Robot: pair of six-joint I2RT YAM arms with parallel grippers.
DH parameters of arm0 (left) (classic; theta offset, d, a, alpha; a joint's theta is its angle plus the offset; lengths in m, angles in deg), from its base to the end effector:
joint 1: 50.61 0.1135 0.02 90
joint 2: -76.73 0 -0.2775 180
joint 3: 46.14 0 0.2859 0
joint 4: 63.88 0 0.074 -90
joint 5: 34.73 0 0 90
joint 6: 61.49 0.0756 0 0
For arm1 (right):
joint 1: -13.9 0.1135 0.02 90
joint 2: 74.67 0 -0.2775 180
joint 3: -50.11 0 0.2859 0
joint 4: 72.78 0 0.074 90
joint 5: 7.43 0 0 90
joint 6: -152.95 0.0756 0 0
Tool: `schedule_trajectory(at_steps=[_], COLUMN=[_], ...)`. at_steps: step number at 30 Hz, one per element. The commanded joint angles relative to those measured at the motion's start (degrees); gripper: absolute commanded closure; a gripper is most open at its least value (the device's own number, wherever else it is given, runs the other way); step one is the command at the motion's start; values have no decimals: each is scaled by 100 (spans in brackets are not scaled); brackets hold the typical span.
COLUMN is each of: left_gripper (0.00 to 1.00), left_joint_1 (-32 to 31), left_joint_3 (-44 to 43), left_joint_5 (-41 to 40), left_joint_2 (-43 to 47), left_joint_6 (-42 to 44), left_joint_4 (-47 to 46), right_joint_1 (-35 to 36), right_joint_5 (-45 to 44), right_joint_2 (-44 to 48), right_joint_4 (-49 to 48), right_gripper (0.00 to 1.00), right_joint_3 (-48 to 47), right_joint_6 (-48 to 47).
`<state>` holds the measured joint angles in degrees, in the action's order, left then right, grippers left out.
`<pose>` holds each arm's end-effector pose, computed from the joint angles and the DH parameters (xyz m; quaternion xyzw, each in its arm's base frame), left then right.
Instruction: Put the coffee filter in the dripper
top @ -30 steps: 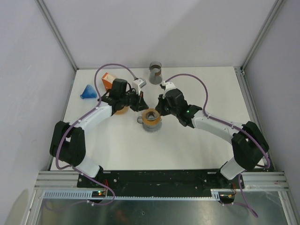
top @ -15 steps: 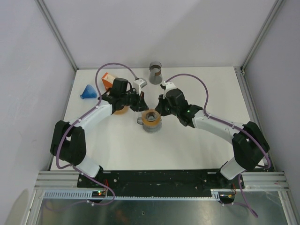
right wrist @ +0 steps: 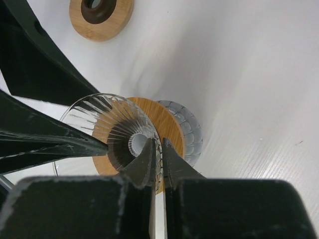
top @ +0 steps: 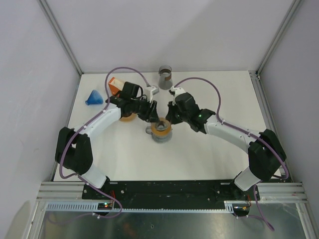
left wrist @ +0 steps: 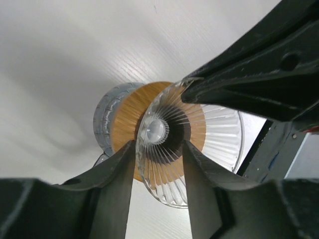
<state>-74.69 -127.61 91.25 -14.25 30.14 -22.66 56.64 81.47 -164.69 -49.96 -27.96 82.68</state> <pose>0.3400 -0.2006 0.2391 0.3005 0.8503 -0.3475 0.2569 0.3114 0.2858 0.2465 -0.1724 0.8691 0.2331 0.4007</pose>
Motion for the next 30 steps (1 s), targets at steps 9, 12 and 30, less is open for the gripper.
schedule_trajectory(at_steps=[9,12,30], left_gripper=[44,40,38], left_joint_1=[504,822,1495], left_joint_3=[-763,-897,-869], left_joint_5=[-232,-427,-516], left_joint_2=[550,607,523], left_joint_6=[-180,-336,-348], left_joint_4=[112,102,98], right_joint_1=[217,263,508], right_joint_5=[-434,-508,-757], right_joint_2=[-21,47,-26], right_joint_4=[1071,1074,1272], right_gripper=[72,66,46], right_joint_3=[-186,-266,-1078], right_joint_6=[-273,-297,-639])
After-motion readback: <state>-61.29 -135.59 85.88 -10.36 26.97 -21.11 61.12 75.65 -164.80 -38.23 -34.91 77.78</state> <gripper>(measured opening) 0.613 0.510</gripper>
